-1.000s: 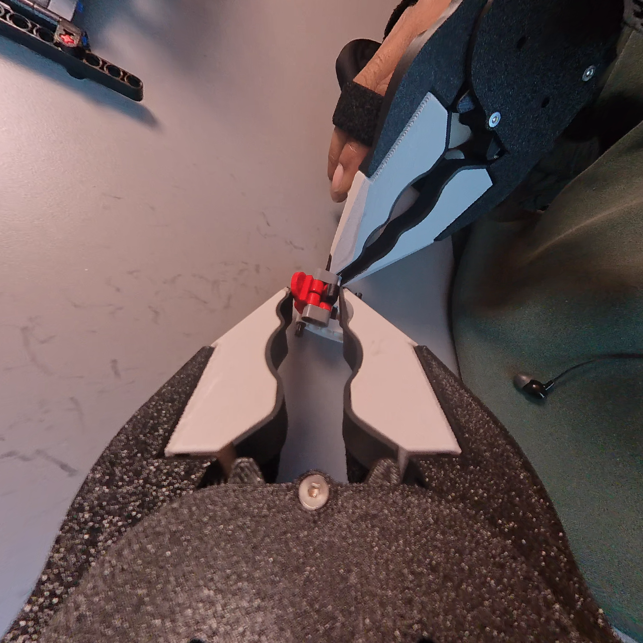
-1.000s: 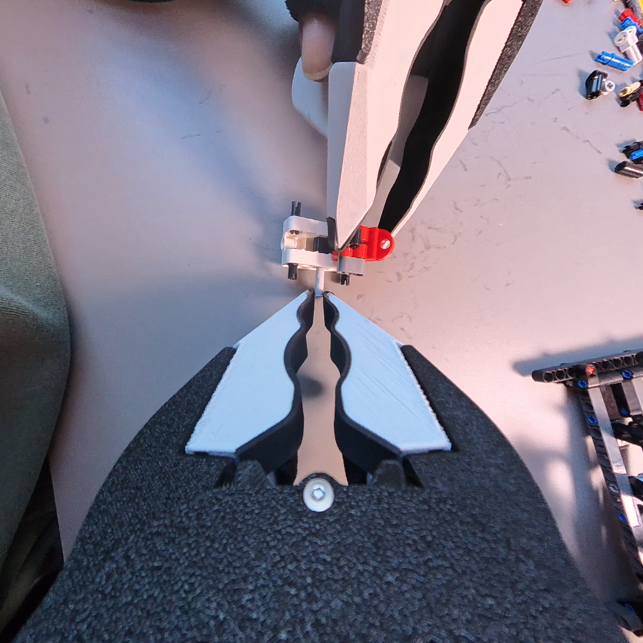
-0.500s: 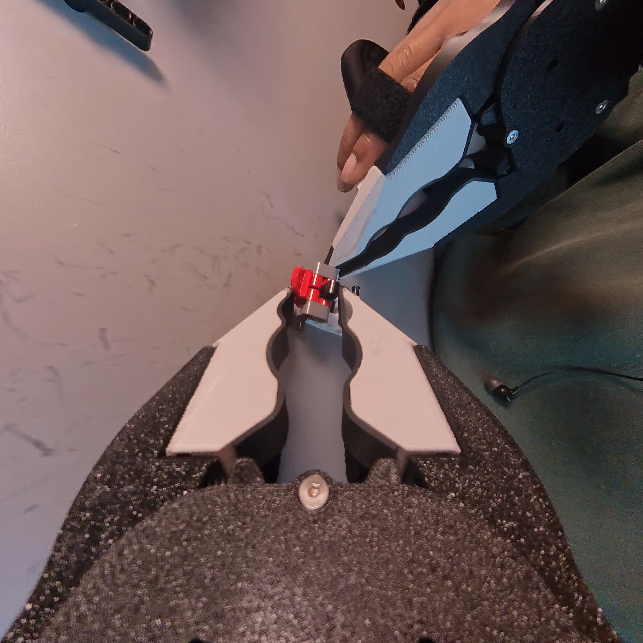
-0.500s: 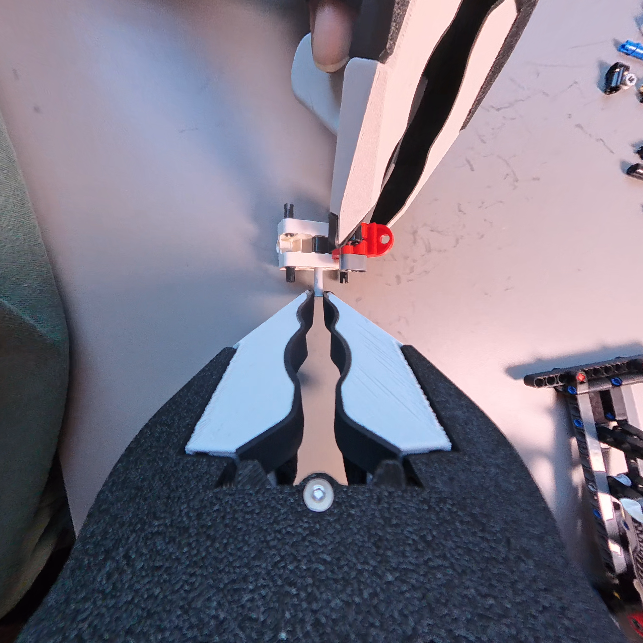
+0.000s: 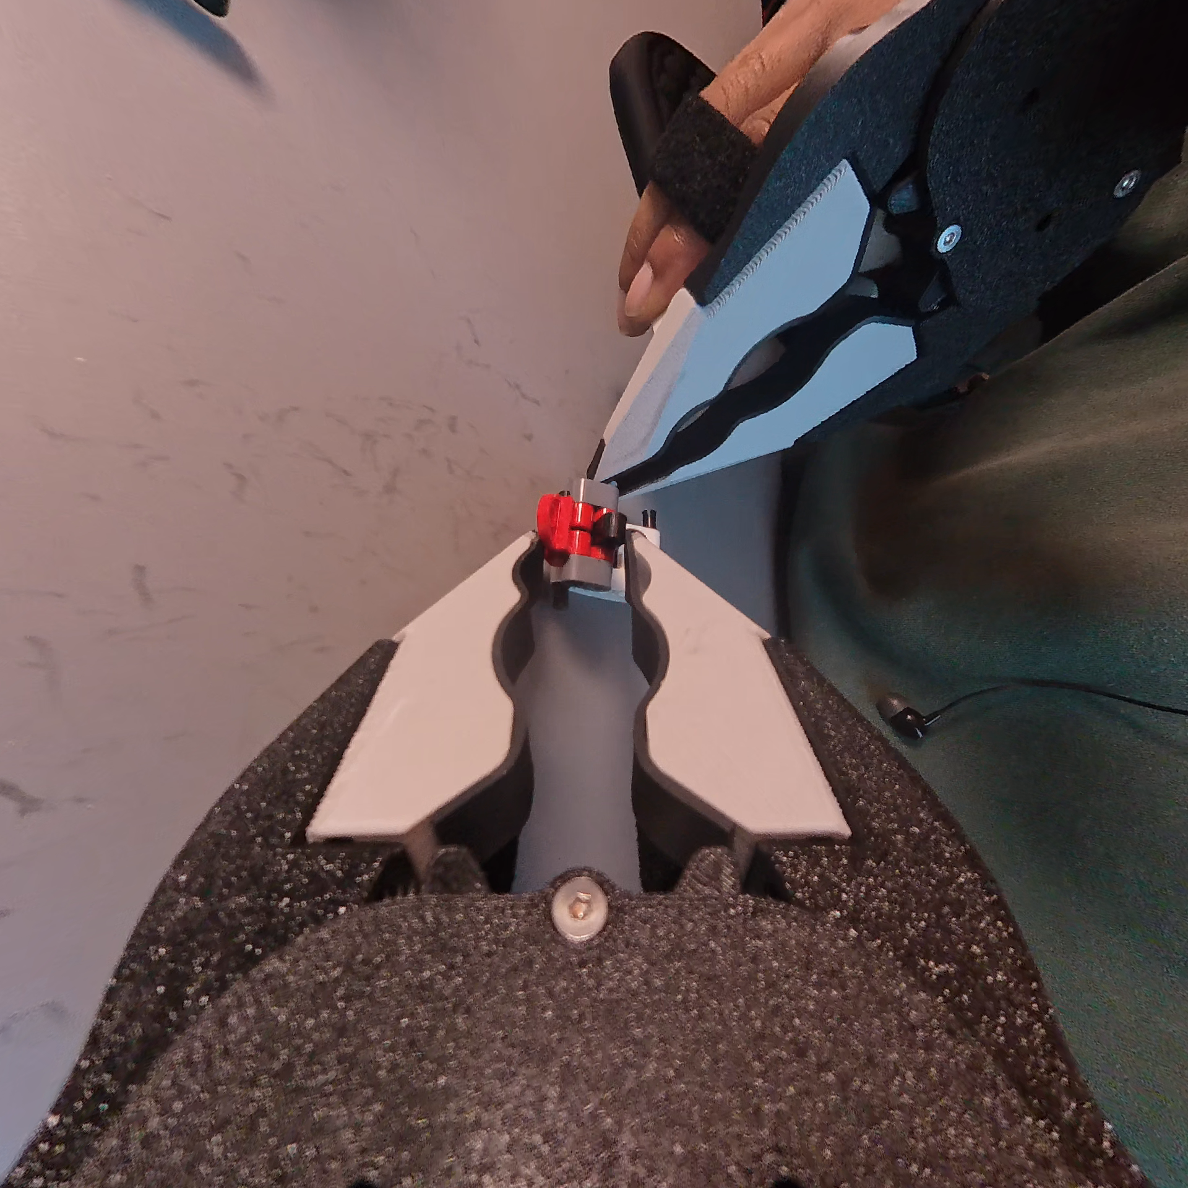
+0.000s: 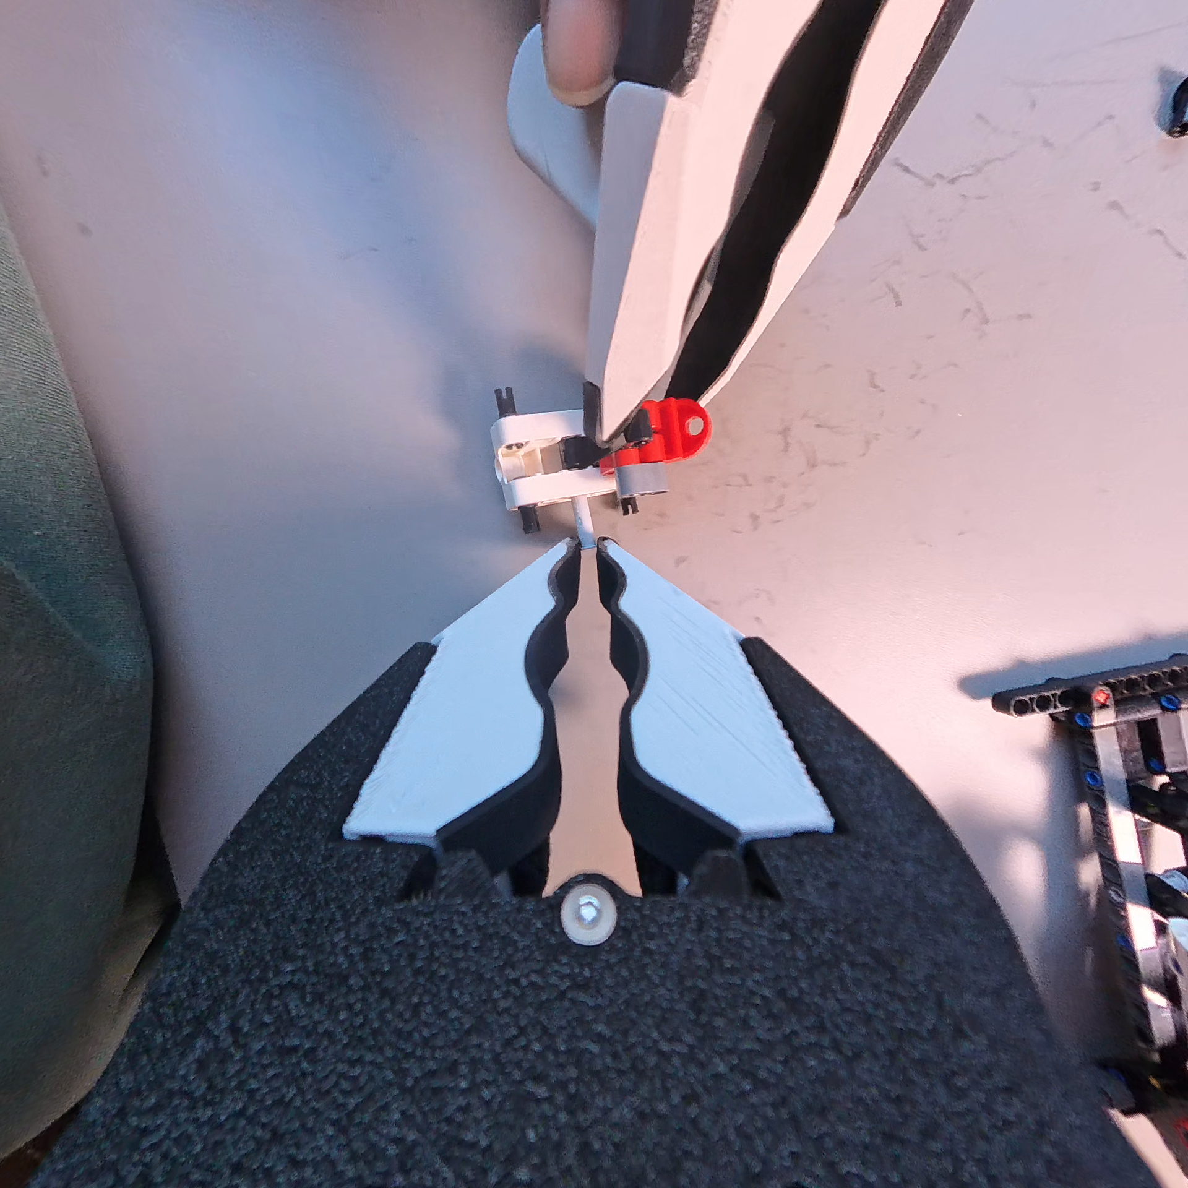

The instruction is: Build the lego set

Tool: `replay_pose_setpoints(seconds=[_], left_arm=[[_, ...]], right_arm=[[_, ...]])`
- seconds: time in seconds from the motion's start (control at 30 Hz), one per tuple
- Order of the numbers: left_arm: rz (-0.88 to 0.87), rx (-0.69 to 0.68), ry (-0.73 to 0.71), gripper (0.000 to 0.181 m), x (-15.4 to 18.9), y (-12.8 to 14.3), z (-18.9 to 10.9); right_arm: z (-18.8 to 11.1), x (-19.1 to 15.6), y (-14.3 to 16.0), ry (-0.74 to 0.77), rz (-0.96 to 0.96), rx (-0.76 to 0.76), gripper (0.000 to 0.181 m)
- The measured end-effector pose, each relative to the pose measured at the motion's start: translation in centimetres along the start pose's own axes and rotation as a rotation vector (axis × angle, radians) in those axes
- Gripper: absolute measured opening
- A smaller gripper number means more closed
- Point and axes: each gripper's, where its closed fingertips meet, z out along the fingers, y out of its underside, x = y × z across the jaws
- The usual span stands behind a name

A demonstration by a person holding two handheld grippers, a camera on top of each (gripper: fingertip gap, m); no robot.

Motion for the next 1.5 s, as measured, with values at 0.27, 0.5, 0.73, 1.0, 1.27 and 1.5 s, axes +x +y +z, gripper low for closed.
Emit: replay_pose_setpoints(seconds=[0.27,0.5,0.73,1.0,1.27,1.5], left_arm=[[0.077,-0.016,-0.059,0.036,0.1,0.4,-0.1],[0.093,0.057,-0.091,0.040,-0.5,-0.8,-1.0],[0.135,0.041,-0.083,0.033,-0.3,-1.0,-0.3],[0.153,0.022,-0.100,0.026,-0.4,-0.6,-0.1],[0.133,0.062,-0.112,0.025,-0.3,-0.5,0.0],[0.067,0.102,-0.110,0.025,-0.1,-0.5,0.1]], right_arm=[[0.1,0.0,0.2,0.013,-0.002,0.001,0.004],[-0.1,0.1,0.0,0.016,-0.020,0.019,0.004],[0.0,0.1,0.0,0.009,-0.037,0.026,0.004],[0.0,0.0,-0.1,-0.004,-0.014,0.034,0.004],[0.0,-0.1,-0.1,-0.002,0.012,0.027,0.004],[0.2,-0.4,-0.2,-0.010,0.010,0.010,0.004]])
